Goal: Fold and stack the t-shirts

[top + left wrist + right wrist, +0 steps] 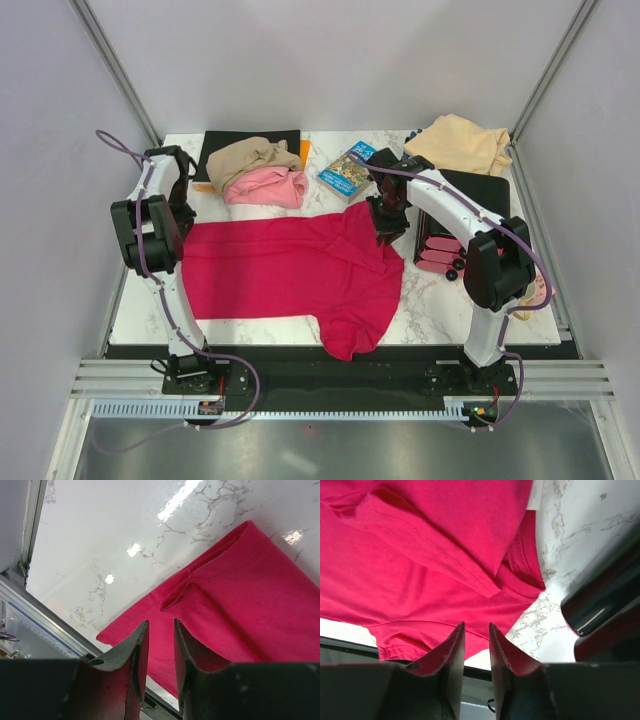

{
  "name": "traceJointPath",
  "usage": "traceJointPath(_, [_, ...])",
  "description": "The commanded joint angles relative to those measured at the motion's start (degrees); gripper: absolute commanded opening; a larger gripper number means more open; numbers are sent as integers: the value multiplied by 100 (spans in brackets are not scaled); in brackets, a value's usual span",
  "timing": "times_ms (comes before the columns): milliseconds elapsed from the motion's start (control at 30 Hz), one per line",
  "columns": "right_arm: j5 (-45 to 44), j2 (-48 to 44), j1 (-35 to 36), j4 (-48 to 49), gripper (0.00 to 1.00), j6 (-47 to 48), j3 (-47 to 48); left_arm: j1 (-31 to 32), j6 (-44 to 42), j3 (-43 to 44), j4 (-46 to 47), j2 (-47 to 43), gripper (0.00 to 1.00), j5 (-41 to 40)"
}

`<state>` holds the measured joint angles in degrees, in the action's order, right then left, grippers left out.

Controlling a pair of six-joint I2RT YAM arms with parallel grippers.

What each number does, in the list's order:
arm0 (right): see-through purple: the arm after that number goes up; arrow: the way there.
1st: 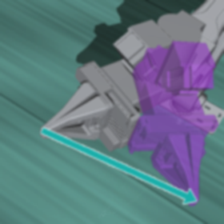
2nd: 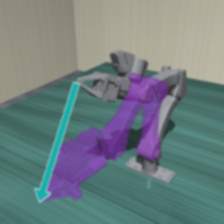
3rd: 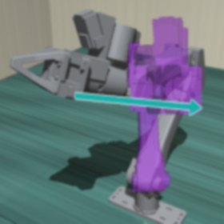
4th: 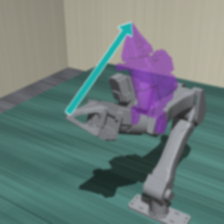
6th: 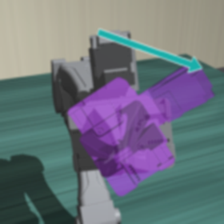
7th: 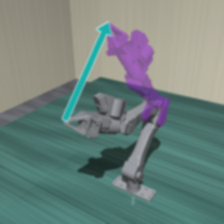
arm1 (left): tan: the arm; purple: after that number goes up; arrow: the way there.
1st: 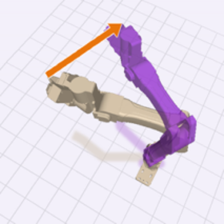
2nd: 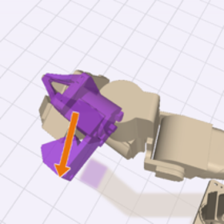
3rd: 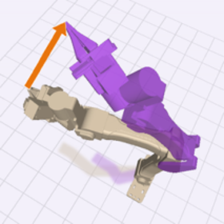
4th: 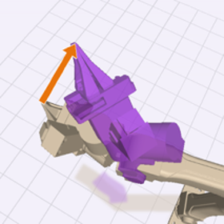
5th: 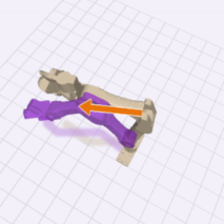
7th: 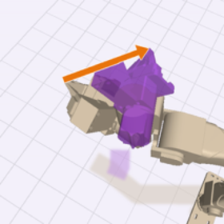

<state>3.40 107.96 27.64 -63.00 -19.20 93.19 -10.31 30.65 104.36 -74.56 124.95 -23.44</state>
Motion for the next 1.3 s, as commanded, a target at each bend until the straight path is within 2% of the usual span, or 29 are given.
traceJointPath(0, [-304, -179, 14, -256, 34, 83, 33, -33, 432, 208, -295, -602, 34, -476])
traceJointPath(67, [-427, -345, 14, -99, 35, 109, 33, -24, 547, 156, -95, -917, 34, -399])
traceJointPath(167, [-88, -303, 14, 410, 35, 127, -11, -15, 381, -116, 406, -1156, 34, 424])
traceJointPath(467, [706, 612, 49, 1571, 36, -23, -2, 415, 11, -231, 864, -550, 33, 1156])
traceJointPath(800, [969, 805, 57, 2213, 38, 30, -55, 872, -147, -337, 979, -567, 33, 1246])
traceJointPath(1033, [1698, 805, 110, 2529, 48, 57, -152, 872, -262, -600, 988, -699, 32, 1167])
traceJointPath(1267, [1849, 998, 163, 2714, 48, 180, -187, 872, -332, -601, 979, -735, 32, 1210])
